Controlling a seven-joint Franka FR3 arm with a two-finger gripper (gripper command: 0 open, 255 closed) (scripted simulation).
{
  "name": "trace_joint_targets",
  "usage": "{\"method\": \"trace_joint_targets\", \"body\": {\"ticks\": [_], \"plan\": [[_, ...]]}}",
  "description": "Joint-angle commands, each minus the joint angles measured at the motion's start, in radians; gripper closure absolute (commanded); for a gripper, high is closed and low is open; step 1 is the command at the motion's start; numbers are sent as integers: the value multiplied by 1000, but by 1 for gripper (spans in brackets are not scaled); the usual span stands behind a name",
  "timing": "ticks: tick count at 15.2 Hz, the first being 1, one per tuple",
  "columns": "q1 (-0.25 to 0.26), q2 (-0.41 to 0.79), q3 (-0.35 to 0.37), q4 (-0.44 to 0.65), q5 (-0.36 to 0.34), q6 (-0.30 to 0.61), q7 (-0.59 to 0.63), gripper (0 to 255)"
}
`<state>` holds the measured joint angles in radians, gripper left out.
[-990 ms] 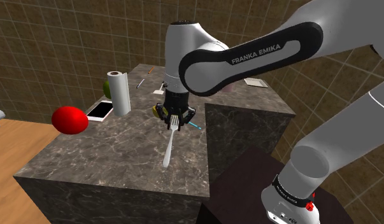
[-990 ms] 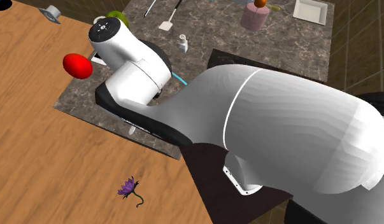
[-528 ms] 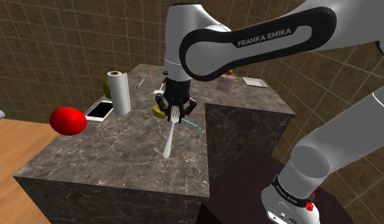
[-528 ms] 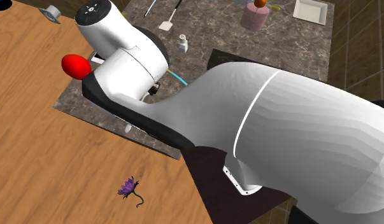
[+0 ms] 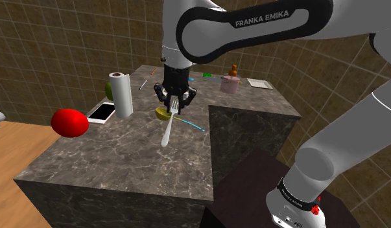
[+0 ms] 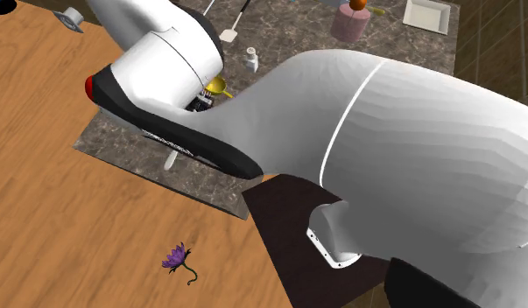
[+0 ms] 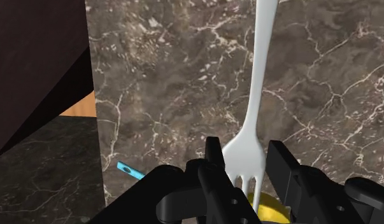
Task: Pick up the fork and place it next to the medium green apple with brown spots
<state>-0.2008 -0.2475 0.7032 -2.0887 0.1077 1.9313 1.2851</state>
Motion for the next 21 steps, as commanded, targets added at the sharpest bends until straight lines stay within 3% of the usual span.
{"method": "trace_joint_targets", "body": {"ticks": [1, 6, 11, 18, 20, 21], "plan": [[-26, 72, 6, 54, -48, 4, 3, 255], [-55, 283, 17, 239, -194, -20, 38, 255], [-23, 502, -5, 469, -336, -85, 62, 255], [107, 825, -75, 924, -494, -250, 30, 255], [172, 943, -104, 1125, -534, -327, 0, 255], [227, 1034, -127, 1294, -561, -393, -29, 255]]}}
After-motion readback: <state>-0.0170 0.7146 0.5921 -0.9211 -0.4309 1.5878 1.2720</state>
